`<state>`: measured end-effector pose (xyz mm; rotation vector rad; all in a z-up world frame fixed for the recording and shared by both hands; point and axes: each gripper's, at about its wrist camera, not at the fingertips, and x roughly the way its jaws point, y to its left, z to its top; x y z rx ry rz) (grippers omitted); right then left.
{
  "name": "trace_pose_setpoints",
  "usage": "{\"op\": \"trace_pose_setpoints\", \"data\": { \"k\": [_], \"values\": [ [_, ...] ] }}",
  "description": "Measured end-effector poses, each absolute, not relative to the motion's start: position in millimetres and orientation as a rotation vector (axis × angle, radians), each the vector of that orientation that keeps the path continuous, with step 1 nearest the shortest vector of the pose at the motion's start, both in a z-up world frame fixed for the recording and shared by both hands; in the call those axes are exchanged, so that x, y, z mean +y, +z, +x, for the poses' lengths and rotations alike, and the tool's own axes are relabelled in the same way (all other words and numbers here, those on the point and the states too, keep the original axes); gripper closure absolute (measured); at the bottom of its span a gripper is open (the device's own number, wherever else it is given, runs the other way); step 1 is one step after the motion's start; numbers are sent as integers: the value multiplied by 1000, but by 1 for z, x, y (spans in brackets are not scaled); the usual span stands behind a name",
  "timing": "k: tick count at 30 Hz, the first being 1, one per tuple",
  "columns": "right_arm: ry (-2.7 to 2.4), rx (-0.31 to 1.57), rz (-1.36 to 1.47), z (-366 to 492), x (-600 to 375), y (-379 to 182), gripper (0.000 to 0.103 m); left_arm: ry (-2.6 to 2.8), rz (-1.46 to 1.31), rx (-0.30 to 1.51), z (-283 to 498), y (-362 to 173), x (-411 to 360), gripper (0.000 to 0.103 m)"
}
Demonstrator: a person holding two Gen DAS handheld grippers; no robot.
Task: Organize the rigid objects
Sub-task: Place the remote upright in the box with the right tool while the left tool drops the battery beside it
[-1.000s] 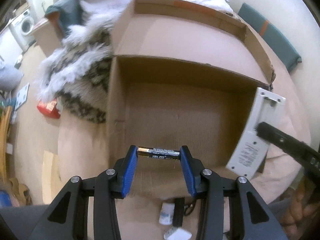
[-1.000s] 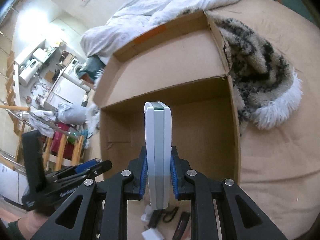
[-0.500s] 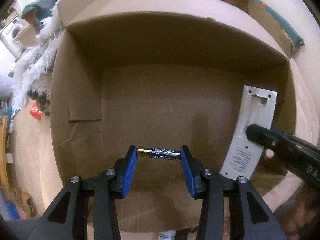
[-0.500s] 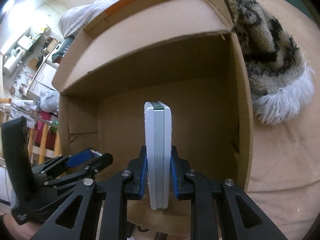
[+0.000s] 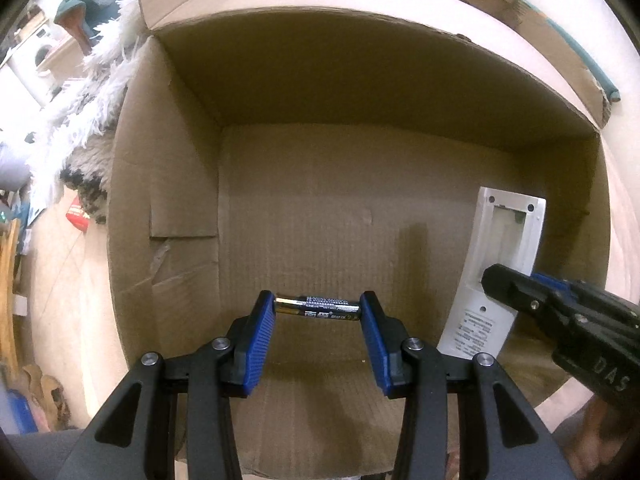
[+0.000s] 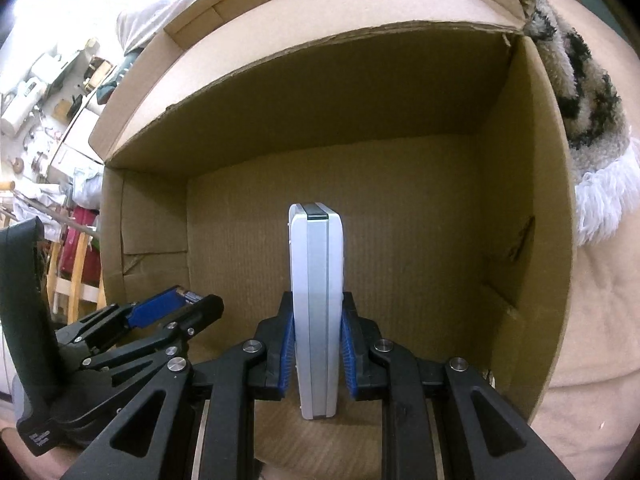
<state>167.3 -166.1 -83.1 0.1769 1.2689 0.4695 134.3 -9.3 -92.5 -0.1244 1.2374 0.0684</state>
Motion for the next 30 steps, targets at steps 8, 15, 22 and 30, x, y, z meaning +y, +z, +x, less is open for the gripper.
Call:
{"op": "trace_pose_setpoints", "data": {
  "k": [8, 15, 22, 30],
  "values": [
    [397, 1187, 69, 167, -159, -70, 78, 62, -118, 1233, 137, -93, -3, 63],
    [432, 1115, 154, 167, -165, -52, 39, 46, -109, 1223, 133, -85, -13, 63],
    [460, 1117, 190, 167, -169, -47, 39, 52, -90, 1221, 131, -80, -17, 63],
    [446, 1053, 238, 162, -188, -32, 17, 41, -101, 1186, 126, -61, -21, 34]
  ]
}}
